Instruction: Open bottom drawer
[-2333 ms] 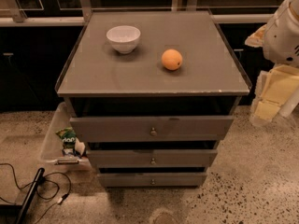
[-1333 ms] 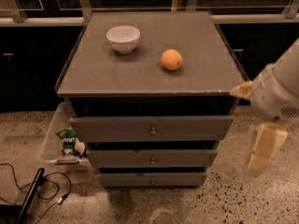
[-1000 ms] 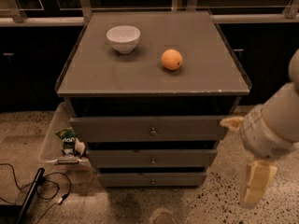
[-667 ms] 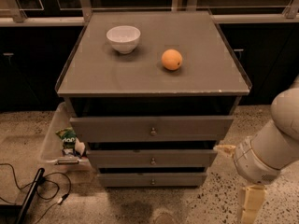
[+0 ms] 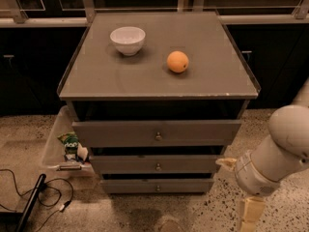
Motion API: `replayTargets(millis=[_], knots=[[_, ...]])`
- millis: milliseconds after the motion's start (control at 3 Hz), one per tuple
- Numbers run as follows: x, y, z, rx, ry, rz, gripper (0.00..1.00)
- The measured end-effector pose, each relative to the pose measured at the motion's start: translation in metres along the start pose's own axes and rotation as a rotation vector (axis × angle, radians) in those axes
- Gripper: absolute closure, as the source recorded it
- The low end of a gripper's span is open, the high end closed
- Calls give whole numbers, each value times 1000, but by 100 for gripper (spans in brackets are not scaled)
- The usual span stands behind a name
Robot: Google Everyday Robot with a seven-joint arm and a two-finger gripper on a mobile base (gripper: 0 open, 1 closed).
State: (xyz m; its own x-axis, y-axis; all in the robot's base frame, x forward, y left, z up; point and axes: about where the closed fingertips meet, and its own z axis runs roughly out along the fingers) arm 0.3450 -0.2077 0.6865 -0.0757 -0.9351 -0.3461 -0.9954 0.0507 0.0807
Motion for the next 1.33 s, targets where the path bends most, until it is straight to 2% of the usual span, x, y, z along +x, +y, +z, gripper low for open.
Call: replayTargets(millis=[333,667,1000,1333], knots=[[30,-17,65,-40,-30,-2,0],[58,-40,123,-37,-75,-28,0],[81,-60,177,-56,-106,-67,0],[81,-60,177,-56,-106,-67,0]])
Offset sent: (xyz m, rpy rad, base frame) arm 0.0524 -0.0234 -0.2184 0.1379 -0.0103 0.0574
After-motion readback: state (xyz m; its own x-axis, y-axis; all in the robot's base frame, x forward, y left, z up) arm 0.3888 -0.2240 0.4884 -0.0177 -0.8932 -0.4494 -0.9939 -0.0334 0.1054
